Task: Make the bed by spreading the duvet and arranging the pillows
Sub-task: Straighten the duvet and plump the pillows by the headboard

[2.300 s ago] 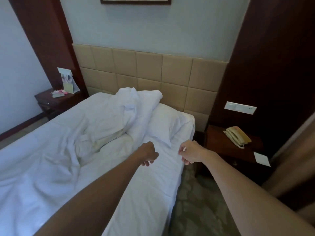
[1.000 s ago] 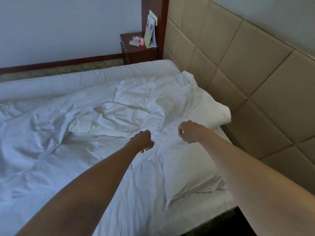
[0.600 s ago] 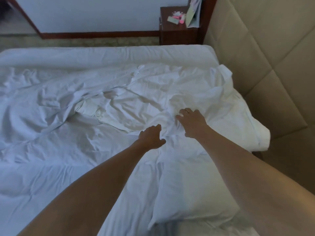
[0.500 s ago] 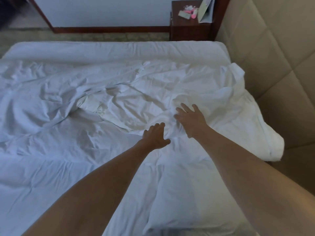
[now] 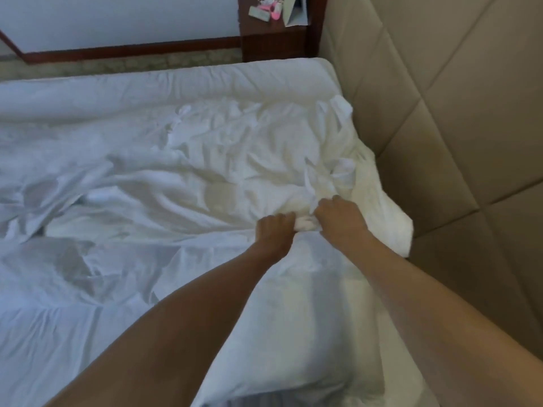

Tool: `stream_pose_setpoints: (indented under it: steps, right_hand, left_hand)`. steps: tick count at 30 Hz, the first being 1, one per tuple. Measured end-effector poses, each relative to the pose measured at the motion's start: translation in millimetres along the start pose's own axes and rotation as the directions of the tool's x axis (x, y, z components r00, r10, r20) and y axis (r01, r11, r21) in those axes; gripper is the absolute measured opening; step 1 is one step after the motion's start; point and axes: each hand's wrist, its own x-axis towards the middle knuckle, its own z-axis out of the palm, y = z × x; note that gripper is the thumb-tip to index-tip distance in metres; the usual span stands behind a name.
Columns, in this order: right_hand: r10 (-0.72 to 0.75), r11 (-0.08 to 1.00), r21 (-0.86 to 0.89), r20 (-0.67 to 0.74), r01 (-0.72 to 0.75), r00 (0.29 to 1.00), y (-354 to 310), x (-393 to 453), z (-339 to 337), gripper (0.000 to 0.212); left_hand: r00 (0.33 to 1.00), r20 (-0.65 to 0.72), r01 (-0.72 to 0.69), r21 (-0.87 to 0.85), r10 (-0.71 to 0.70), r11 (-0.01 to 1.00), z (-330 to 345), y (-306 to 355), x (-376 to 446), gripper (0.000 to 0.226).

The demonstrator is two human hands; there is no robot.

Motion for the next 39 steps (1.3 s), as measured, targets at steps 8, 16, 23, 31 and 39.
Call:
stream_pose_setpoints:
  steps: [8,16,23,31,39]
  right_hand:
    - [0.427,0.879,0.07,0.33,-0.472,0.842,106.2,-87.5,30.4,0.032]
    - [0.237,-0.229,0.695,0.719,-0.682,0.653,103.1,-105.8,78.6,0.085]
    - [0.378,-0.819,0.548,0.739,-0.171,0.557,65.3,-72.1,112.2,0.134]
    - [0.448,-0.843,0.537,0.736,-0.035,0.507,29.6,-40.4,75.4,0.066]
    - [0.639,-0.417,0.893,0.421,-0.17,0.644,-61.6,8.7,-58.5,0.046]
  left_hand:
    - [0.976,0.111,-0.155,-0.24,0.186,0.958,5.9,141.9,-28.0,0.034]
    - [0.988,-0.156,-0.019,0.0,0.019,1.0,24.5,120.6,-36.8,0.089]
    - [0.971,0.227,-0.003,-0.325,0.081,0.946,28.1,114.5,-28.2,0.094]
    - [0.939,0.336,0.176,-0.659,0.078,0.731,-6.8,96.0,-52.4,0.094]
    - [0.876,0.456,0.395,-0.865,0.156,0.309,-72.1,16.0,-83.5,0.104]
